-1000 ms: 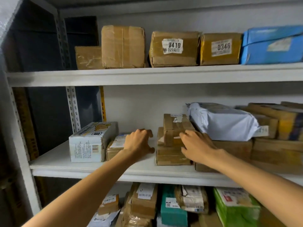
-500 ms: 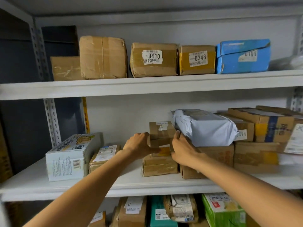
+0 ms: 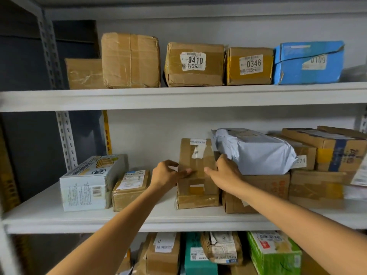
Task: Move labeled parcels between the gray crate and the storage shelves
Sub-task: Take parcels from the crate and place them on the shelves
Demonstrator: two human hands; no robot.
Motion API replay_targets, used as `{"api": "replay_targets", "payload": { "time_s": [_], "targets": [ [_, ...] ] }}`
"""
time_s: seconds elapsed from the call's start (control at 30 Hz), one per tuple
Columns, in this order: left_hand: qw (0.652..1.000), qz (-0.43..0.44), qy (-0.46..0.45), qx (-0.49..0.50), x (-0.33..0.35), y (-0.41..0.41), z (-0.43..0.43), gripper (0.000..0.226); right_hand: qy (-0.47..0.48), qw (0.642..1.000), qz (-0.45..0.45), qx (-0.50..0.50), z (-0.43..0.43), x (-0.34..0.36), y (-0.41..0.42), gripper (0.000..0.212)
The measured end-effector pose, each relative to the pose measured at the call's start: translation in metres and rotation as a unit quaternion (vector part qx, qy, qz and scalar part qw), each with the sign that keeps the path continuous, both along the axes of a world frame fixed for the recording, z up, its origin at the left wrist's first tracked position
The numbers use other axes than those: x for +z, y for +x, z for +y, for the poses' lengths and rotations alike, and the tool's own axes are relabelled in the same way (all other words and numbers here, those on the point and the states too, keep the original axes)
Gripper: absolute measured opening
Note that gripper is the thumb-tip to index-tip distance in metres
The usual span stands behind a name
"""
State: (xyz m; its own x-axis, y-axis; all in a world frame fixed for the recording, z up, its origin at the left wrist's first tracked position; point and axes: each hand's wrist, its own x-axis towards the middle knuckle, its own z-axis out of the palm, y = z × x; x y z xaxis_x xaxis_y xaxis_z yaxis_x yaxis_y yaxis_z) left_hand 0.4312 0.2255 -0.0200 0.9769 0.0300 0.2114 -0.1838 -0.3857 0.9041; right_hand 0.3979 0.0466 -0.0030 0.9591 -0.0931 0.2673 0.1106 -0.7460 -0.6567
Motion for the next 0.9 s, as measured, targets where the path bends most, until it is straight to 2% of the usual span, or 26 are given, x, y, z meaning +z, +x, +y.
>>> {"api": "replay_targets", "payload": {
  "time_s": [0.1,0.2,0.3,0.4,0.57,0.9],
  "targets": [
    [0.998,0.044,-0.031,-0.045,-0.001,0.003,0.004,0.072,0.017,1.0,0.026,0.004,0.004,-0.006,0.0,0.065],
    [0.995,0.058,-0.018,-0.078,-0.008,-0.002,0.004,0.074,0.042,0.997,0.057,0.016,0.009,-0.012,-0.003,0.079],
    [0.998,-0.006,-0.002,-0.06,-0.019,-0.015,0.003,0.076,0.092,0.995,0.025,0.033,0.01,-0.018,-0.012,0.087],
    [0.995,-0.059,-0.034,-0.071,-0.028,-0.025,0.008,0.075,0.138,0.989,-0.008,0.055,0.005,-0.028,-0.019,0.093],
    [0.992,-0.098,-0.041,-0.062,-0.043,-0.036,0.013,0.072,0.173,0.98,-0.044,0.087,0.004,-0.042,-0.031,0.091],
    [0.988,-0.124,-0.065,-0.067,-0.057,-0.075,0.014,0.068,0.127,0.982,-0.102,0.097,-0.004,-0.063,-0.055,0.091]
  ]
}}
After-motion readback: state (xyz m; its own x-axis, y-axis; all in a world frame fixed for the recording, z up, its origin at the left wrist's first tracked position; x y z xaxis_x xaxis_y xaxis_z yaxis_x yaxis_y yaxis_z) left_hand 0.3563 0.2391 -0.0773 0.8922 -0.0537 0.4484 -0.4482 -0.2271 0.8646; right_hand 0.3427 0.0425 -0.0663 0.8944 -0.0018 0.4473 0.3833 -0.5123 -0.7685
